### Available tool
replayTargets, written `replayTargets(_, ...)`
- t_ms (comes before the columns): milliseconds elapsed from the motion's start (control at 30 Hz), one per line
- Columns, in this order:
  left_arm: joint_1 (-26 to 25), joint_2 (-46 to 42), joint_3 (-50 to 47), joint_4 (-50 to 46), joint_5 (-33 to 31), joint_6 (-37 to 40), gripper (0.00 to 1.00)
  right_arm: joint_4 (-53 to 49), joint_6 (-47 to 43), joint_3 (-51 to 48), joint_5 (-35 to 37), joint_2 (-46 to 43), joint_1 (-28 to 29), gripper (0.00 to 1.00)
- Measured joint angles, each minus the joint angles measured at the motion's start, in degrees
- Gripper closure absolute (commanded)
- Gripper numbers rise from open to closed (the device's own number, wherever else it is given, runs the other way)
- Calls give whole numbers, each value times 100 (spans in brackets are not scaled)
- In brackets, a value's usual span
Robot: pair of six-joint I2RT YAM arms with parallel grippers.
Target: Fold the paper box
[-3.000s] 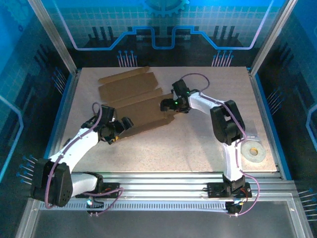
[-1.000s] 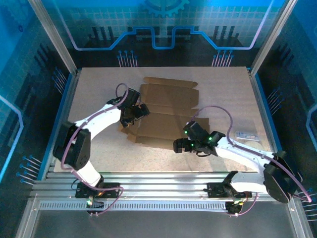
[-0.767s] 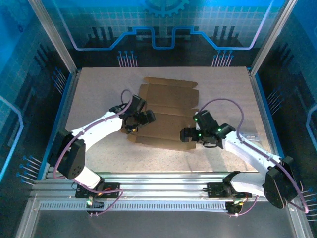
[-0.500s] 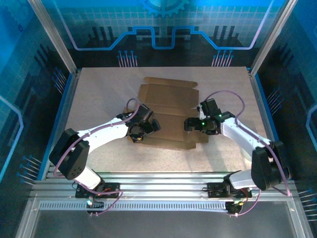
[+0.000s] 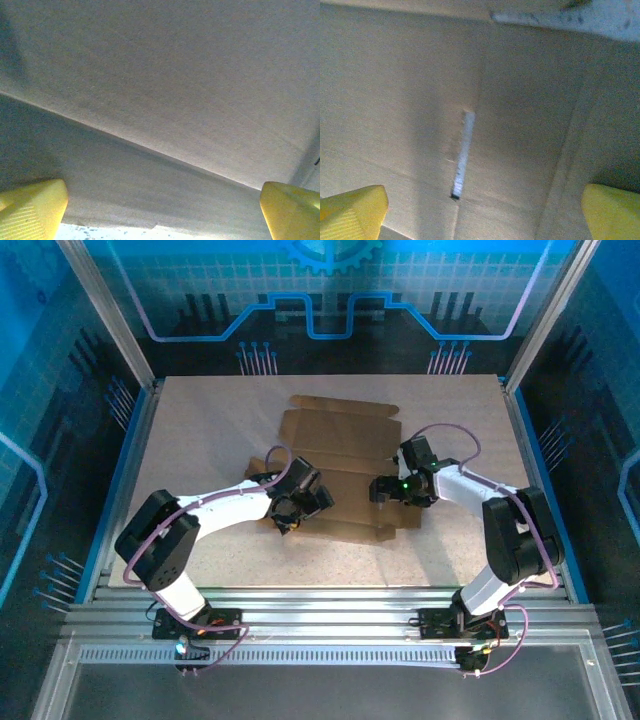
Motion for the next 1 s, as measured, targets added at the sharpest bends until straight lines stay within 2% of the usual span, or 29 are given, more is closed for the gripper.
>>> replayTargets(233,114,103,-131,184,122,-2,1,387,46,-520,15,-291,-2,0)
replayTargets(533,664,103,-190,409,409,72,1,380,286,-990,7,-831,310,0)
replayTargets(767,1346,160,-44,199,435,496,1,398,826,-1126,-20,-977,1117,0)
replayTargets(1000,1998,807,804,-280,402,1088,1,614,1558,-1093,114,-896,2253,0)
